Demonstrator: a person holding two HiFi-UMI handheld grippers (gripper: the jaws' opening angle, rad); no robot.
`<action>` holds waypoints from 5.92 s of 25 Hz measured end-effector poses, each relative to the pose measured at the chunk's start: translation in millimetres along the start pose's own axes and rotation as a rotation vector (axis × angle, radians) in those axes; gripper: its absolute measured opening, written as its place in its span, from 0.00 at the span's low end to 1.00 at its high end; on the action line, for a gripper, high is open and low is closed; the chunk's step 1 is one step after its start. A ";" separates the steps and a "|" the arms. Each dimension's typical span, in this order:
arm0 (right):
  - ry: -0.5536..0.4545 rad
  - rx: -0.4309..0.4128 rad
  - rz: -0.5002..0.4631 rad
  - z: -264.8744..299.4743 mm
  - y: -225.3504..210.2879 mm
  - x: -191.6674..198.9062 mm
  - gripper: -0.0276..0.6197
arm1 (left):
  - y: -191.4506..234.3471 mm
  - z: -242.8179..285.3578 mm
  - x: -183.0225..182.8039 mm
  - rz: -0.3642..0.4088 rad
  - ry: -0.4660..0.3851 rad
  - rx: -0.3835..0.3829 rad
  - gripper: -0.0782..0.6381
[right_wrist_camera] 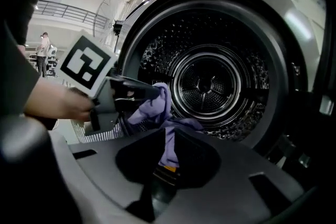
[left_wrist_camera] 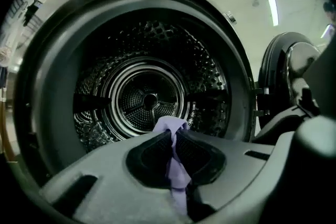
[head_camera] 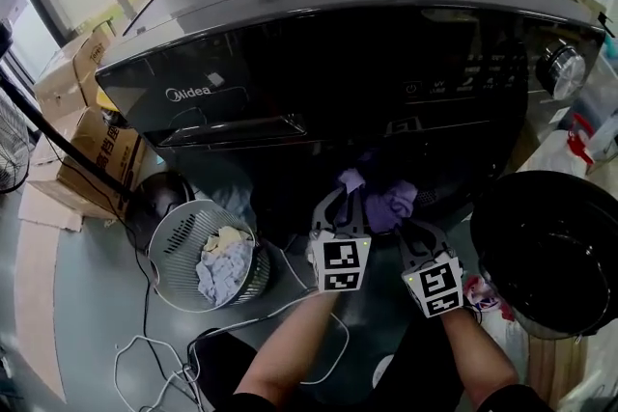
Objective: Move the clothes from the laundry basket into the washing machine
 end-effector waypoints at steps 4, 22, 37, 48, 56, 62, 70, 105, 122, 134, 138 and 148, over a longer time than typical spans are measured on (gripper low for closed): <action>-0.002 -0.004 -0.001 -5.2 -4.2 0.1 0.11 | 5.6 47.4 -9.0 -0.030 0.018 0.006 0.14; -0.040 0.015 0.018 -1.4 -4.7 -10.7 0.11 | -2.3 -9.0 4.1 -0.087 -0.011 0.099 0.40; -0.131 -0.053 0.078 -26.3 49.1 -54.9 0.08 | 33.7 -130.3 13.1 -0.102 -0.025 0.027 0.12; -0.135 -0.239 0.027 16.6 130.0 -85.3 0.08 | 108.7 -185.5 36.5 -0.101 0.017 -0.118 0.12; -0.118 -0.495 -0.074 80.9 236.1 -108.7 0.08 | 200.0 -256.7 64.1 -0.094 0.043 -0.339 0.12; -0.134 -0.666 -0.190 144.1 337.7 -93.5 0.08 | 259.9 -317.8 124.4 -0.091 0.046 -0.511 0.12; 0.014 -0.884 -0.412 210.4 442.9 -87.4 0.22 | 322.6 -365.3 139.6 -0.064 0.090 -0.569 0.12; 0.621 -1.175 -1.521 357.1 582.7 128.8 0.21 | 379.6 -393.4 150.8 -0.211 0.067 -0.639 0.12; 0.024 -1.060 -0.639 270.0 491.6 -126.4 0.18 | 392.5 -390.4 147.3 -0.210 0.050 -0.691 0.12; -0.371 -0.887 -0.303 188.1 402.2 -260.7 0.18 | 398.4 -375.9 140.1 -0.183 0.021 -0.698 0.12; -0.488 -0.856 -0.210 156.8 370.6 -294.4 0.18 | 396.0 -358.6 131.3 -0.164 -0.014 -0.663 0.12; -0.648 -0.748 -0.099 73.6 312.1 -327.2 0.18 | 377.5 -345.2 81.0 -0.121 -0.125 -0.577 0.12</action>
Point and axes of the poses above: the fingertips, and each gripper's own axes: z forward along the fingers, y to its left, x out of its underside, the point moved 8 cm from there along -z, backward along the fingers, and after that the axes turned 1 degree about y, right-handed, at the moved point
